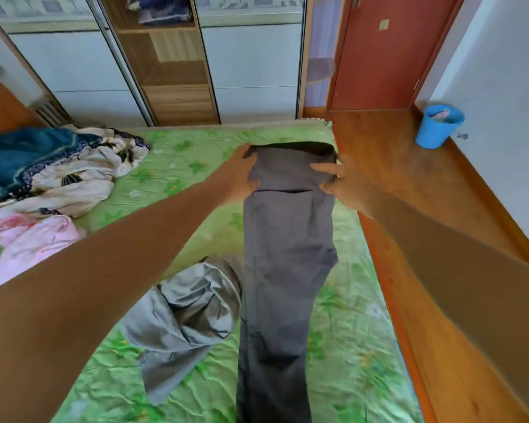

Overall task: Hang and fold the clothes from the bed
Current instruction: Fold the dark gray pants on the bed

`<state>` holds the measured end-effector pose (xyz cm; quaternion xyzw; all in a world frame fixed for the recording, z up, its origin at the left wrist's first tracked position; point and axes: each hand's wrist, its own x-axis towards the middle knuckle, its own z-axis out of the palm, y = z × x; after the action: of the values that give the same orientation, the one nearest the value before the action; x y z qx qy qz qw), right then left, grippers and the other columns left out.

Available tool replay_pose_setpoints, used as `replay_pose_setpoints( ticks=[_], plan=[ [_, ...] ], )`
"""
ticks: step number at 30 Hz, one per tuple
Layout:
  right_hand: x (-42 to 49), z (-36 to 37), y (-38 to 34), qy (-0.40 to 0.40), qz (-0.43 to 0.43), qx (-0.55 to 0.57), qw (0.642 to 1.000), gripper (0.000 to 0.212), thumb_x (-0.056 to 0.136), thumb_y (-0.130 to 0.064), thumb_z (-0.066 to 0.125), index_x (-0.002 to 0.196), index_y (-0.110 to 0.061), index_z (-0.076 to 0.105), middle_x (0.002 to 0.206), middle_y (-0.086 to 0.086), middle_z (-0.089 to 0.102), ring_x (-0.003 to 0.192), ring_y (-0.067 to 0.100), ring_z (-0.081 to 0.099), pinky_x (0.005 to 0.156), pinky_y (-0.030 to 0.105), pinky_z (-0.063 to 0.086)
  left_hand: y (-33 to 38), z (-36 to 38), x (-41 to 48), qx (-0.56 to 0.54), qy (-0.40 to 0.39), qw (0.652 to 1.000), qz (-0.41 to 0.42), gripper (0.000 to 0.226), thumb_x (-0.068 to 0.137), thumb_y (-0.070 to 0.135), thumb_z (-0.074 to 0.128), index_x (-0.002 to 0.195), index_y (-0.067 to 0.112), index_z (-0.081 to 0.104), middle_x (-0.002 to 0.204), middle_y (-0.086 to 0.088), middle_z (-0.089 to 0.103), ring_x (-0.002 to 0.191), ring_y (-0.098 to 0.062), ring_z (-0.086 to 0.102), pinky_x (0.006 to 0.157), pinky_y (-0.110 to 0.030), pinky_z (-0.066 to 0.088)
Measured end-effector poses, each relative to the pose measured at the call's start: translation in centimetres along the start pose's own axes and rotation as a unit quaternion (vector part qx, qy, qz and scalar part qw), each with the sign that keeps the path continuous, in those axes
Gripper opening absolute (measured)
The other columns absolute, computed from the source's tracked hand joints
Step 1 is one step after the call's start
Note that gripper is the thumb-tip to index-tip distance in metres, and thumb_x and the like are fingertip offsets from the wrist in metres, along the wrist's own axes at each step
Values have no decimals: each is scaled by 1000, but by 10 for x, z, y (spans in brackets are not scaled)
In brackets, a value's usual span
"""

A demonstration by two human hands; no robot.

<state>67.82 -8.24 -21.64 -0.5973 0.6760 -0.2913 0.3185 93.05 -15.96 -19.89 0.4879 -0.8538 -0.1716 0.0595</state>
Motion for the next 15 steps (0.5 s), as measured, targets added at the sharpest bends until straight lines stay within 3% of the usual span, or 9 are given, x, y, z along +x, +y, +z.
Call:
replay_pose_setpoints(
  ticks=[2,4,6,8,9,10,13,15],
  plan=[
    [32,9,8,34,48,65,996,46,99,-4,60,143,-16,55,155,8,29,62,0,51,41,11,36,-10,20,31,-33,12,998,-58,69,101,21,57,160,20,22,167,-9,-9,142,-30,38,98,-34,46],
    [42,40,38,52,100,88,990,46,98,-5,60,144,-10,53,135,10,51,51,0,54,38,11,34,-24,67,35,-72,10,992,-103,63,101,21,56,157,18,29,165,-12,11,139,-28,43,100,-30,42],
    [26,93,95,30,151,75,985,41,97,-12,62,138,-12,59,119,11,65,65,14,63,48,18,43,-50,142,12,-93,-47,985,-137,52,100,17,54,150,10,41,150,-11,40,129,-25,50,99,-30,40],
    [-16,154,160,-20,236,54,970,40,96,-18,63,136,-12,60,116,9,65,92,26,66,71,28,50,-76,227,-36,-89,-150,966,-193,45,100,16,51,144,7,49,132,-9,56,118,-23,56,93,-29,42],
    [-42,184,191,-45,280,50,958,40,96,-19,64,134,-11,60,118,11,64,100,28,64,79,30,49,-88,266,-66,-100,-194,949,-226,45,100,19,53,144,8,50,133,-10,58,120,-24,57,95,-30,43],
    [-70,214,225,-66,325,55,942,38,95,-19,64,132,-11,60,114,12,64,96,27,63,79,29,49,-100,304,-97,-114,-230,933,-252,48,99,23,56,145,11,49,140,-11,55,125,-26,55,99,-31,42],
    [-150,284,301,-107,437,76,890,28,94,-24,67,119,-23,56,80,0,56,60,13,48,51,22,40,-119,394,-188,-154,-329,883,-297,54,99,30,60,148,15,44,147,-10,50,129,-25,53,102,-31,41],
    [-194,322,330,-119,456,86,878,24,90,-26,72,100,-34,51,72,-3,49,57,13,44,54,27,44,-123,443,-235,-217,-345,847,-342,55,96,28,65,145,13,46,140,-12,56,123,-24,57,95,-29,47]
  ],
)
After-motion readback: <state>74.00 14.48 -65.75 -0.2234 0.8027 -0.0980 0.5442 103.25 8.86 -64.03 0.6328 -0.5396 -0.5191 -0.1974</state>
